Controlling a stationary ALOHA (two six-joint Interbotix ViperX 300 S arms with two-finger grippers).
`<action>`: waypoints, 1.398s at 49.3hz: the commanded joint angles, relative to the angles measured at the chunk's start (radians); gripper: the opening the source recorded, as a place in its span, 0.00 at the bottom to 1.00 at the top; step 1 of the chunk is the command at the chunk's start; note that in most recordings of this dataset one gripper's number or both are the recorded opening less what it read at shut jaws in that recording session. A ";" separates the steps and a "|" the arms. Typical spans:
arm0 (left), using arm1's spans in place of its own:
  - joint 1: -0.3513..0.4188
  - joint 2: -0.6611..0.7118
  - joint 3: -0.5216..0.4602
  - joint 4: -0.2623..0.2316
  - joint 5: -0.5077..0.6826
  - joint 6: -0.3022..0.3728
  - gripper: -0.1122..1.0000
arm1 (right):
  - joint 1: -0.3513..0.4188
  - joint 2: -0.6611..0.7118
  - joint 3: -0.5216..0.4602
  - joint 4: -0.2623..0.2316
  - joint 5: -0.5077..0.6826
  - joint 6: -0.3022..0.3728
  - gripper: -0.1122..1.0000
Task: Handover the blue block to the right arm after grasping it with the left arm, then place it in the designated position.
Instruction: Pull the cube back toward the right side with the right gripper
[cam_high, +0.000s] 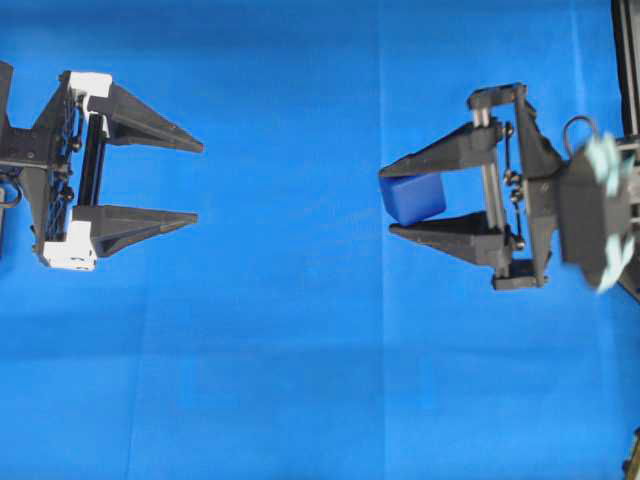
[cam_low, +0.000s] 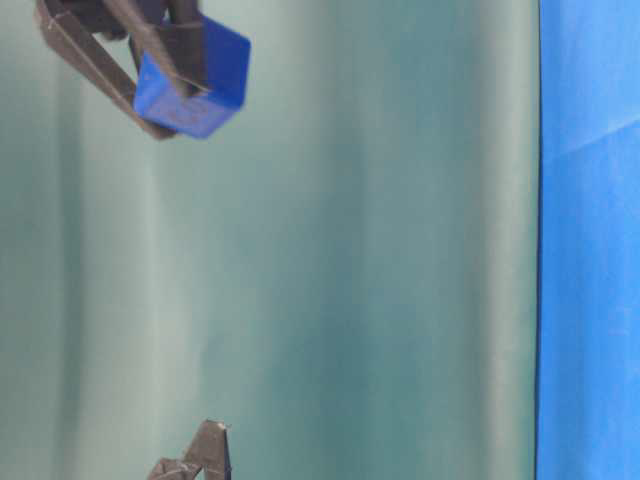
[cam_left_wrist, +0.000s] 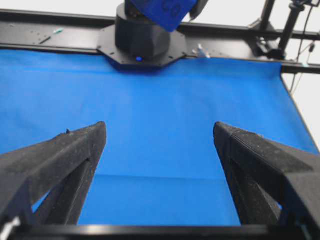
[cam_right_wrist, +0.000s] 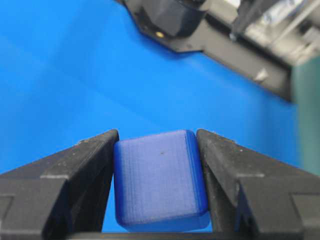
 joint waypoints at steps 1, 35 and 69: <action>-0.003 -0.003 -0.015 0.003 -0.006 0.002 0.92 | 0.003 -0.028 -0.017 0.032 -0.003 0.091 0.50; -0.005 -0.002 -0.015 0.005 -0.006 0.006 0.92 | 0.003 -0.031 -0.015 0.031 0.005 0.236 0.50; -0.005 -0.002 -0.017 0.003 -0.012 0.003 0.92 | 0.003 -0.018 -0.015 0.031 0.025 0.238 0.50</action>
